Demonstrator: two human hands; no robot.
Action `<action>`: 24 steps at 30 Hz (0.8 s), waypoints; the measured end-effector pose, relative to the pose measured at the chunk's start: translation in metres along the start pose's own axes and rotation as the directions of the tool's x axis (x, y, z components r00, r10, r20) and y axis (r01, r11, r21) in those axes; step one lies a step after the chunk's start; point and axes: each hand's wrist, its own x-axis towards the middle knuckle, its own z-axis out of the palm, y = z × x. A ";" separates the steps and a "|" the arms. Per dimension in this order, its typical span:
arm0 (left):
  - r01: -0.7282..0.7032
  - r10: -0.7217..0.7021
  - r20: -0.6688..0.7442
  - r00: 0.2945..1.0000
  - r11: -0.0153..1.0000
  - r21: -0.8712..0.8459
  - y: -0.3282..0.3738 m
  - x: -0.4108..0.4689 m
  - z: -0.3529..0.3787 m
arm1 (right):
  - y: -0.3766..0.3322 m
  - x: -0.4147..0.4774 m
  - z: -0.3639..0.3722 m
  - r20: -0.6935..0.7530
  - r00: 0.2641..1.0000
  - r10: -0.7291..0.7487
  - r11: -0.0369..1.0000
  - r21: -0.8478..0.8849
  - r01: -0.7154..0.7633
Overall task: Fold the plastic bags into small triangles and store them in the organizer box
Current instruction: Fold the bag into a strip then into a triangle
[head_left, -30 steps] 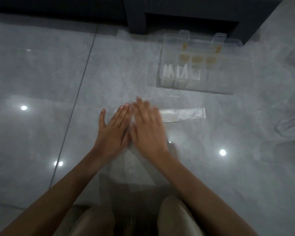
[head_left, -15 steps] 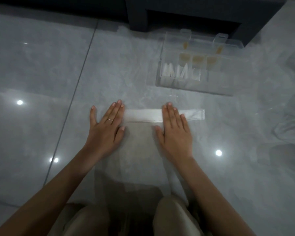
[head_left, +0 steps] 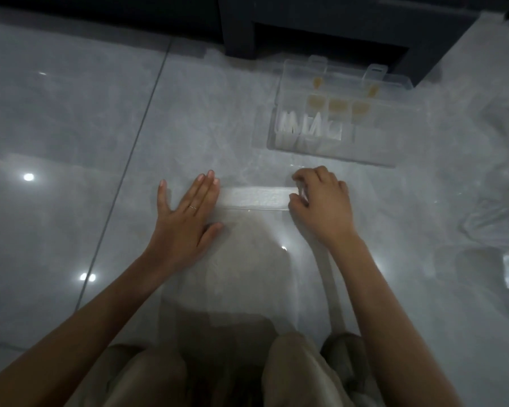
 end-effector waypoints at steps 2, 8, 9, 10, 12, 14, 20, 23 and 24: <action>-0.022 0.022 -0.027 0.999 1.000 0.003 0.008 0.000 -0.003 | -0.003 0.008 -0.003 0.095 0.995 0.038 0.999 -0.026 -0.036; -0.102 0.102 -0.002 0.995 0.993 0.053 0.033 -0.005 0.006 | -0.034 -0.017 0.010 0.056 0.987 0.148 0.989 -0.026 -0.147; -0.112 0.112 0.002 0.994 0.992 0.053 0.035 -0.004 0.008 | -0.038 -0.021 0.011 0.052 0.985 0.164 0.987 -0.011 -0.163; -0.119 0.119 0.011 0.993 0.991 0.054 0.037 -0.005 0.009 | -0.042 -0.026 0.012 0.052 0.984 0.170 0.985 0.006 -0.171; -0.129 0.127 0.036 0.991 0.990 0.052 0.037 -0.006 0.010 | -0.052 -0.035 0.014 0.058 0.984 0.169 0.984 0.038 -0.171; -0.133 0.131 0.050 0.990 0.990 0.045 0.036 -0.007 0.012 | -0.058 -0.043 0.019 0.049 0.984 0.169 0.984 0.052 -0.172; -0.121 0.120 0.055 0.991 0.992 0.021 0.034 -0.006 0.014 | -0.073 -0.046 0.028 -0.047 0.975 0.218 0.961 -0.162 -0.223; -0.114 0.112 0.060 0.992 0.993 0.023 0.035 -0.006 0.012 | -0.075 -0.047 0.027 -0.059 0.980 0.192 0.953 -0.227 -0.200; -0.110 0.108 0.062 0.992 0.994 0.025 0.036 -0.006 0.011 | -0.076 -0.048 0.026 -0.043 0.982 0.185 0.956 -0.223 -0.190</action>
